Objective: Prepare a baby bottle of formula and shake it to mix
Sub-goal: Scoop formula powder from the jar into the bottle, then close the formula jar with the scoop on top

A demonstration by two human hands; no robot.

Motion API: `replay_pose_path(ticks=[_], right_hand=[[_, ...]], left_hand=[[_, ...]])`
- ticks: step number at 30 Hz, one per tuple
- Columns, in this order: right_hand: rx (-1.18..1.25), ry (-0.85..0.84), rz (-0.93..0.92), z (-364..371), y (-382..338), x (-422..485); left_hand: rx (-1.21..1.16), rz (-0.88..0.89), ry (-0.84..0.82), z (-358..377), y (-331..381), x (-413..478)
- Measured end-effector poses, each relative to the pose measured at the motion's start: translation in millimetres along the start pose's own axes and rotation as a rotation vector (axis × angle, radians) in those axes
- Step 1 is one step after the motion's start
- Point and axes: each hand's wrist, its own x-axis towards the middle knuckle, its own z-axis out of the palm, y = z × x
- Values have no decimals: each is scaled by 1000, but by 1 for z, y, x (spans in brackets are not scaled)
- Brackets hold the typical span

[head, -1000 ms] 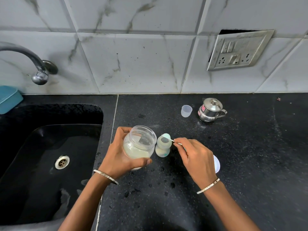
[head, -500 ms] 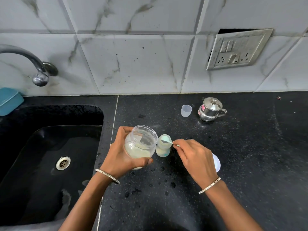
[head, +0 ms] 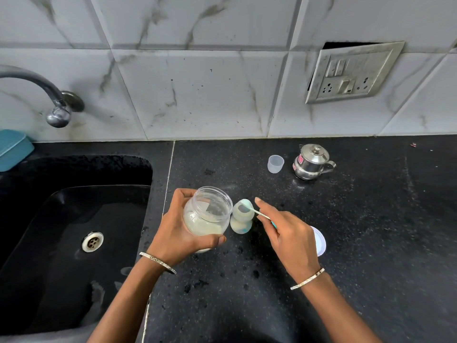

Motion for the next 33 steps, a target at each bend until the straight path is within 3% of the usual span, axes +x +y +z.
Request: replay_pose_path(ticks=[9,12,14,18,21,24,26,28,31,33], right_hand=[[36,20,-34,3,1,-1],[74,-11,41,3,1,0],[252,11,233,-1,-2,3],[885,83,858,-18,4,12],[1100,145,1056,-33,21,7],[1010,215,1113,-46,42,-11],[867,176,1088,-51,60,-25],[564,49,995,-54,77,-42],[14,-213,701,-56,90,-59],[-133,-370,582,-56,91,-62]], left_hand=[[-7,-4,10,-2,1,-2],[-11,1,9,-1,1,-1],[-14,6,8,-2,1,-1],[-16,15,8,-1,2,-2],[-3,18,-2,0,1,-1],[9,27,-6,1,2,0],[15,28,-13,2,4,1],[16,31,-16,4,5,3],[24,32,-27,7,6,5],[34,31,-40,8,7,6]])
